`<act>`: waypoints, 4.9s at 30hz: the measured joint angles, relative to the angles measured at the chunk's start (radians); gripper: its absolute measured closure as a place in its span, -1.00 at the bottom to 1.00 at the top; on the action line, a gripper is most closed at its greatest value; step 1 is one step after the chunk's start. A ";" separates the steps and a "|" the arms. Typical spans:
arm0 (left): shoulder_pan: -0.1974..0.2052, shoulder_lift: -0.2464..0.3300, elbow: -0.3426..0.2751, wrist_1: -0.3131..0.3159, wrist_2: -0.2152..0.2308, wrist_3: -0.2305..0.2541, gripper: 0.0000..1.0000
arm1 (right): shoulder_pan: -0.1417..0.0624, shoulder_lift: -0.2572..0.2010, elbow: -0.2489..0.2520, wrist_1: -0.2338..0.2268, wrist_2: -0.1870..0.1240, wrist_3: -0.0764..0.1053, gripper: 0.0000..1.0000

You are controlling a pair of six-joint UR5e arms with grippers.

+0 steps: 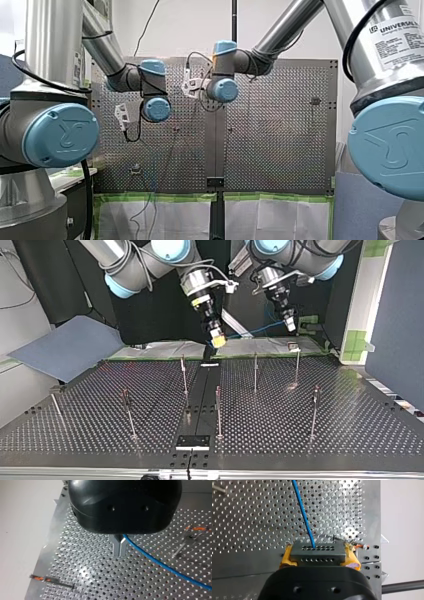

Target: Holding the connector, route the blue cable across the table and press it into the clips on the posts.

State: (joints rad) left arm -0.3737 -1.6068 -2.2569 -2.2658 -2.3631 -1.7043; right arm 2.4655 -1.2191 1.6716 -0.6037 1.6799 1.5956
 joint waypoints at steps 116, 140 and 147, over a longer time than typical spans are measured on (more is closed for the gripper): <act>0.494 0.045 0.368 -0.370 0.650 -0.152 1.00 | 0.000 0.306 -0.677 0.463 -0.094 0.171 1.00; 0.560 -0.097 0.441 -0.304 0.794 -0.226 1.00 | -0.027 0.307 -0.712 0.462 -0.104 0.174 1.00; 0.577 -0.105 0.453 -0.295 0.823 -0.250 1.00 | -0.026 0.307 -0.727 0.462 -0.096 0.178 1.00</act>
State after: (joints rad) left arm 0.2030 -1.7119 -1.8040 -2.5611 -1.5405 -1.9546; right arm 2.4393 -0.9122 0.9447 -0.1419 1.5842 1.7733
